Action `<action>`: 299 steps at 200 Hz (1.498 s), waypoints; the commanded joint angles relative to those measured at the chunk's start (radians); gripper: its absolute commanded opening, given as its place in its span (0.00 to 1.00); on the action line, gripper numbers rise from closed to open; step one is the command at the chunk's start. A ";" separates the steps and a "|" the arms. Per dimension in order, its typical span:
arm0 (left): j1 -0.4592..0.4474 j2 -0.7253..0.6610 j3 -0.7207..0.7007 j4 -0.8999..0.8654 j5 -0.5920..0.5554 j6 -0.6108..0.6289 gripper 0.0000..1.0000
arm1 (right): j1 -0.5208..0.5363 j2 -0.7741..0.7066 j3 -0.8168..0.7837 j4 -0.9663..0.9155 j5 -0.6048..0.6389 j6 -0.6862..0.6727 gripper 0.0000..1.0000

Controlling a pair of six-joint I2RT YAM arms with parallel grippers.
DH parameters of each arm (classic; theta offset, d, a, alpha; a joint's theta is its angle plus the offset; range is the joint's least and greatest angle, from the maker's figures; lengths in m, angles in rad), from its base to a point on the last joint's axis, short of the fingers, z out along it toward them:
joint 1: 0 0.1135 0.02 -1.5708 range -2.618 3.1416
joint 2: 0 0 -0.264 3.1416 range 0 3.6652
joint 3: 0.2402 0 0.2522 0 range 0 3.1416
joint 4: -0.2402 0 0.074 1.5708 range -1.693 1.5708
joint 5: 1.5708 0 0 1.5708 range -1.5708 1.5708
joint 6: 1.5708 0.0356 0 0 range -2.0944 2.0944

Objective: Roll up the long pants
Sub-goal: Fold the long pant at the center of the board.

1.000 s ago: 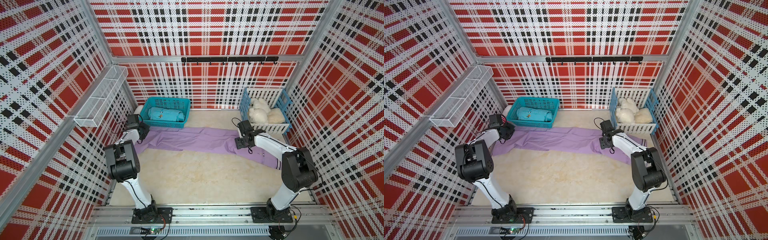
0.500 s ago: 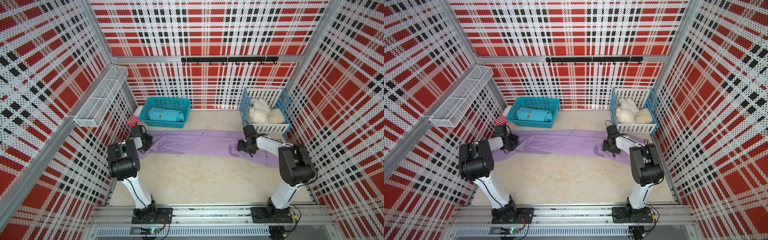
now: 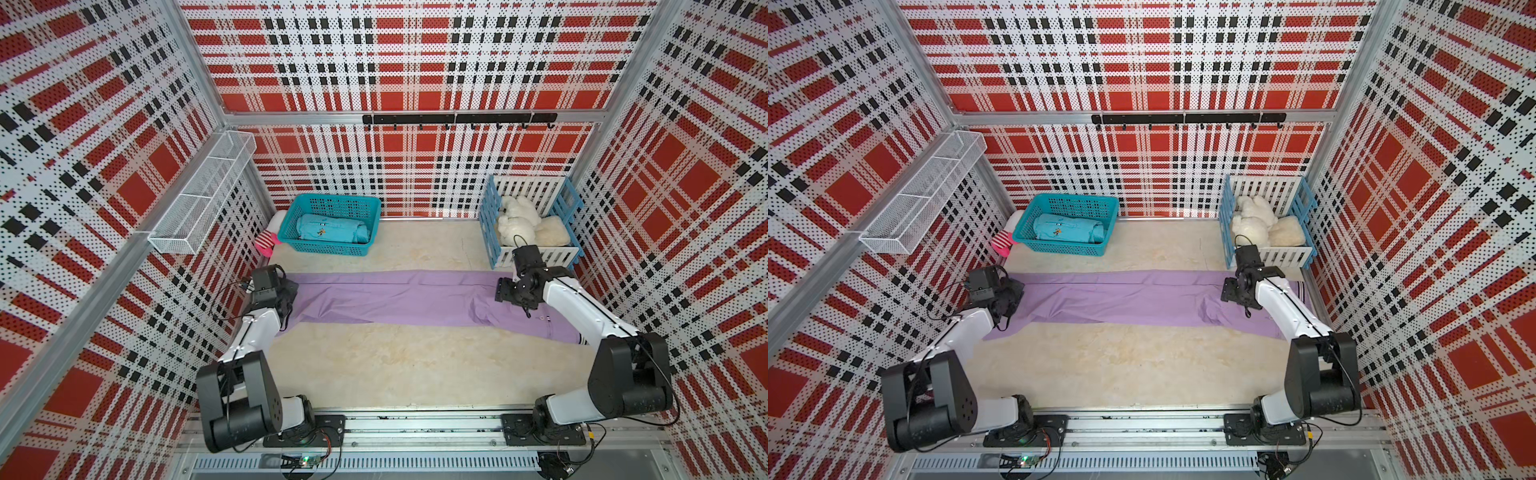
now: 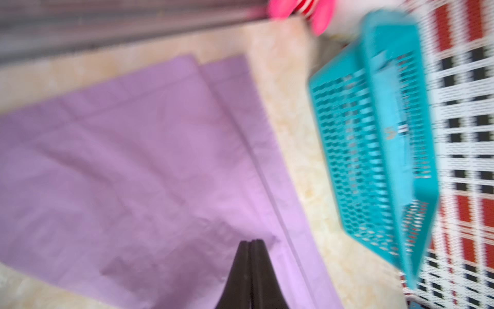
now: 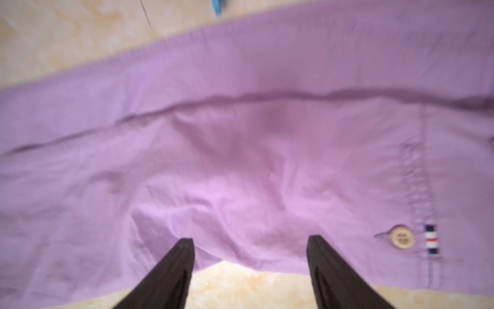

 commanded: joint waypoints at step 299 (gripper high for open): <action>-0.114 0.253 0.127 -0.065 0.111 0.193 0.08 | -0.113 0.535 0.310 -0.127 -0.038 -1.065 0.53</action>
